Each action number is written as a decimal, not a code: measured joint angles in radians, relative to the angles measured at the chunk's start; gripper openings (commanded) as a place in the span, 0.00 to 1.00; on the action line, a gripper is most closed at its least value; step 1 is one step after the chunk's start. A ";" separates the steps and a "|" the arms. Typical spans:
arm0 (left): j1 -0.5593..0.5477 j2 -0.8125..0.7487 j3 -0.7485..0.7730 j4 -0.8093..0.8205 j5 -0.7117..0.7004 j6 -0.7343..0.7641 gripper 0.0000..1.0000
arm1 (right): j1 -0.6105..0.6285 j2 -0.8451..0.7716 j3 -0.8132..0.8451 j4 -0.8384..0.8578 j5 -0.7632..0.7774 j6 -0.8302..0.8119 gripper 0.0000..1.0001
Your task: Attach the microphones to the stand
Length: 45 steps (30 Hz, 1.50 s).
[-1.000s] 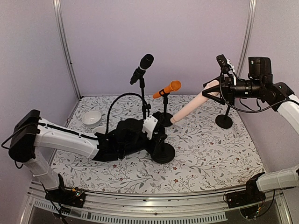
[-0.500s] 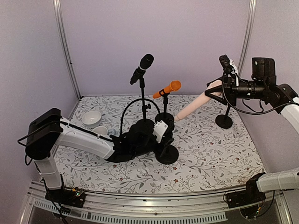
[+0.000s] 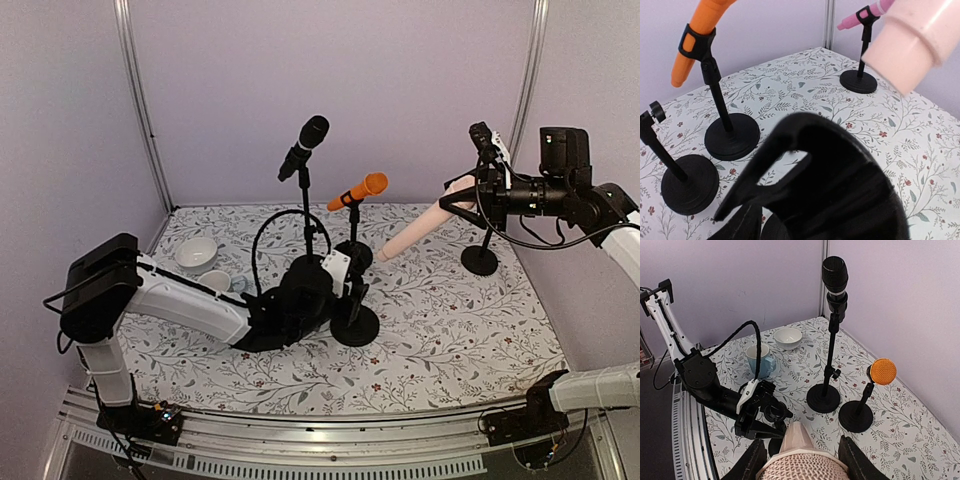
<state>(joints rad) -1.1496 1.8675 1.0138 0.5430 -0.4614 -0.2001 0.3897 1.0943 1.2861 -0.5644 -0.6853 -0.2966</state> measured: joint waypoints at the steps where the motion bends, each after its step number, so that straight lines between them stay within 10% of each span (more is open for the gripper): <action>1: -0.008 0.006 0.003 0.000 -0.025 -0.023 0.52 | 0.000 0.000 0.000 0.000 -0.001 0.000 0.00; 22: -0.084 0.053 -0.031 0.141 -0.230 -0.163 0.09 | 0.000 0.013 0.009 0.004 -0.056 0.004 0.00; 45: -0.085 0.072 -0.065 0.253 -0.126 -0.001 0.01 | 0.111 0.096 0.040 0.026 -0.038 -0.010 0.00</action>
<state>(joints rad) -1.2343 1.9396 0.9489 0.7956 -0.5873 -0.2008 0.5003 1.1900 1.3258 -0.5388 -0.7231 -0.3069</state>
